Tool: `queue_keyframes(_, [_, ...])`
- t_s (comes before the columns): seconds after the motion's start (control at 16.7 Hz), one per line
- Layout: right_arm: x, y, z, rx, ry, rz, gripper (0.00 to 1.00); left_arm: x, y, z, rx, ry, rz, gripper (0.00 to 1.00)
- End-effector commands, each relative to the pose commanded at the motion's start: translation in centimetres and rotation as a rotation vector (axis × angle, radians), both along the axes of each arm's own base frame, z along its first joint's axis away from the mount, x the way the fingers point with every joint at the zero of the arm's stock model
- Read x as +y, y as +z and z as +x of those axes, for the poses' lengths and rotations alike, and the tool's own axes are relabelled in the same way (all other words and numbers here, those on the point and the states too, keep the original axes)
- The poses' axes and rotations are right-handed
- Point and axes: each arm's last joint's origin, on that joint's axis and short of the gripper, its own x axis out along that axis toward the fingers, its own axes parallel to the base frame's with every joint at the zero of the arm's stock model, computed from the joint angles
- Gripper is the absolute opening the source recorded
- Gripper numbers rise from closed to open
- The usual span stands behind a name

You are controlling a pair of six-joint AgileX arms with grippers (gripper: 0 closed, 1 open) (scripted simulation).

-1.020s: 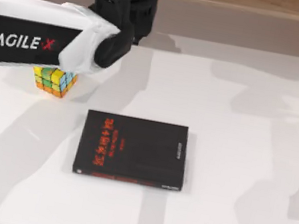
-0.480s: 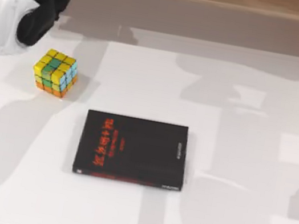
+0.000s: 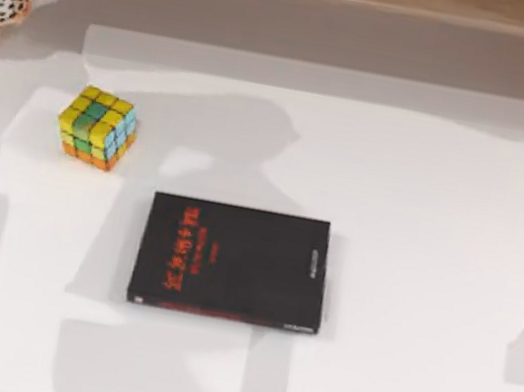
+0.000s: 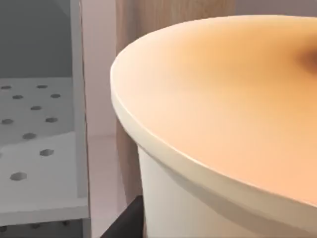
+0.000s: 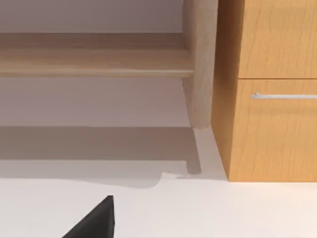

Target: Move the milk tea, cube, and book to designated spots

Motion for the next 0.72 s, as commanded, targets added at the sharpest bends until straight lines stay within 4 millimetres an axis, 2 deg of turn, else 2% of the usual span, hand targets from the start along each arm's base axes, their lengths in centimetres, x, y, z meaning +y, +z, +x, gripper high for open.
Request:
queue_keyframes(0.18, [0.0,0.0,0.0,0.000,0.000,0.000,1.00,5.9,-2.9,-0.3,0.036,0.067,0.007,0.00])
queue_keyframes(0.36, [0.0,0.0,0.0,0.000,0.000,0.000,1.00,10.0,-5.6,0.0,0.061,0.139,0.025,0.00])
queue_keyframes(0.54, [0.0,0.0,0.0,0.000,0.000,0.000,1.00,11.7,-6.5,0.5,0.052,0.169,0.049,0.00])
queue_keyframes(0.72, [0.0,0.0,0.0,0.000,0.000,0.000,1.00,11.8,-6.5,0.5,0.052,0.169,0.050,0.00])
